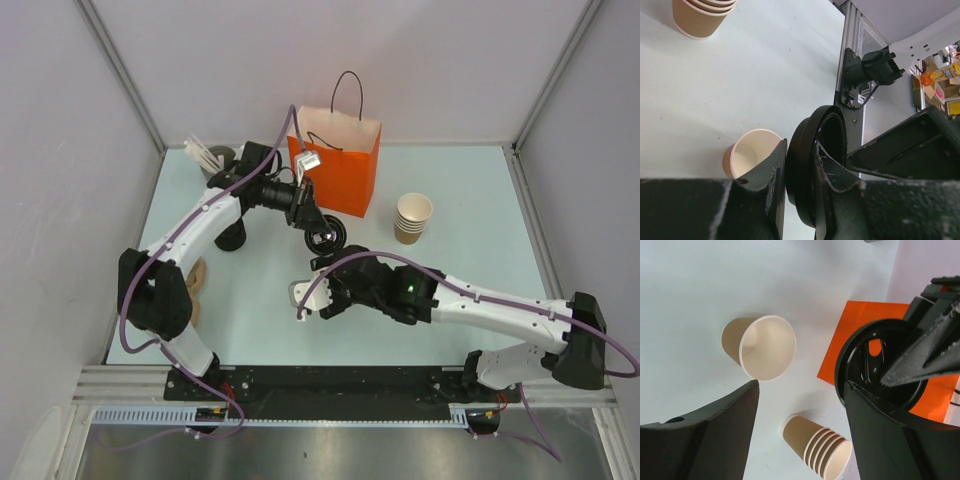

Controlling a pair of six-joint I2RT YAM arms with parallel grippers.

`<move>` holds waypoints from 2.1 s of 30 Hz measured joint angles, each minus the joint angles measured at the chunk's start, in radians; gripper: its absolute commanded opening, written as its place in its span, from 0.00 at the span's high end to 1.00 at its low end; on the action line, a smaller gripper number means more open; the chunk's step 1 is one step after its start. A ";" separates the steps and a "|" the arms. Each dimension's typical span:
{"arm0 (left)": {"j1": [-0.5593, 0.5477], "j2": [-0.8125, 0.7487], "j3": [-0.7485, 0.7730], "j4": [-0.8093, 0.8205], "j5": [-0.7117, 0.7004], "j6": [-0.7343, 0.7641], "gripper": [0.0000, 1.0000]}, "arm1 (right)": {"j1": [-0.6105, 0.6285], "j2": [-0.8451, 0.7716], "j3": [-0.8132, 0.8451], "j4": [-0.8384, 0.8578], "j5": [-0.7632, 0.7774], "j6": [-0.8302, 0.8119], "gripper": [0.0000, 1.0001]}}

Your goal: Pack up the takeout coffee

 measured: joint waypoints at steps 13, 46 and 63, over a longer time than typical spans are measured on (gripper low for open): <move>-0.047 0.007 0.015 -0.034 -0.021 0.027 0.75 | -0.033 0.056 0.002 0.063 0.017 -0.004 0.51; 0.021 -0.011 0.109 -0.080 0.009 0.061 0.01 | -0.046 0.013 0.021 0.002 -0.097 0.072 0.91; 0.113 -0.245 0.050 -0.296 0.066 0.617 0.01 | -0.521 -0.095 0.285 -0.218 -1.056 0.387 0.93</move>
